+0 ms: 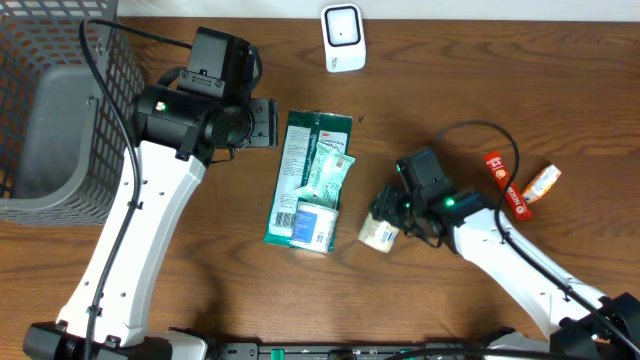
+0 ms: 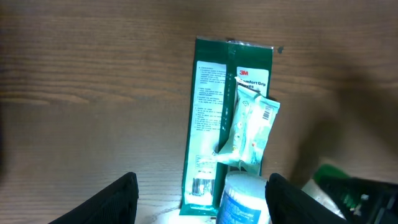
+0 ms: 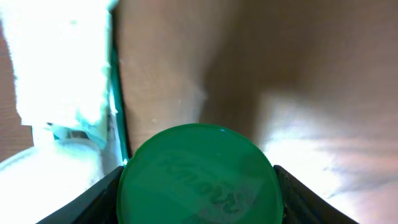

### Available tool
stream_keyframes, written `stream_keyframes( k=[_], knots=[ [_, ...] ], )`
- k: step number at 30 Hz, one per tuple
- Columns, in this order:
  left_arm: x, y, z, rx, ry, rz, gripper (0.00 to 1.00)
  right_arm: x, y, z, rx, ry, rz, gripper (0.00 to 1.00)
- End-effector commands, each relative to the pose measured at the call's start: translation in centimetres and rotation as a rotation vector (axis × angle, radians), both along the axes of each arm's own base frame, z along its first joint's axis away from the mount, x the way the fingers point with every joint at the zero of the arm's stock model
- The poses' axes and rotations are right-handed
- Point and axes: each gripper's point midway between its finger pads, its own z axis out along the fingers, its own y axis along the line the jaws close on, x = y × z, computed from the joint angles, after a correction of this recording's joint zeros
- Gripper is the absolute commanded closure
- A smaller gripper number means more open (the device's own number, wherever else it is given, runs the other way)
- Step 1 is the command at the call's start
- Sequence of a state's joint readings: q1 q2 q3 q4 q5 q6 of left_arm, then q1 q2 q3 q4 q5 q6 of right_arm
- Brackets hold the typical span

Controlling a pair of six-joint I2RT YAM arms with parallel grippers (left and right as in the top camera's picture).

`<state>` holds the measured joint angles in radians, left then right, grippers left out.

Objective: Scan the item barcode
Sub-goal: 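Lift the Knorr jar with the right gripper and move it up-right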

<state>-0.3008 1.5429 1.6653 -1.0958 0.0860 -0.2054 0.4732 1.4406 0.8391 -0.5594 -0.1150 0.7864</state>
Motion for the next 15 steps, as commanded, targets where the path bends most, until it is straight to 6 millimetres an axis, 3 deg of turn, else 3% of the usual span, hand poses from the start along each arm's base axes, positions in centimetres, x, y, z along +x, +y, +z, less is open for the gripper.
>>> stream_keyframes(
  k=[1,4,9,15],
  knots=[
    [0.1,0.4,-0.6,0.016,0.014,0.005,0.33,3.0,-1.1,3.1,-0.131,-0.169,0.115,0.47],
    [0.2,0.3,-0.5,0.014,0.008,0.005,0.33,4.0,-2.0,3.8,-0.22,-0.228,0.151,0.48],
    [0.4,0.3,-0.4,0.012,0.001,0.005,0.33,5.5,-5.7,4.7,-0.463,-0.315,0.07,0.47],
    [0.5,0.2,-0.3,0.009,-0.008,0.005,0.33,7.2,-7.6,6.4,-0.583,-0.41,-0.022,0.47]
  ],
)
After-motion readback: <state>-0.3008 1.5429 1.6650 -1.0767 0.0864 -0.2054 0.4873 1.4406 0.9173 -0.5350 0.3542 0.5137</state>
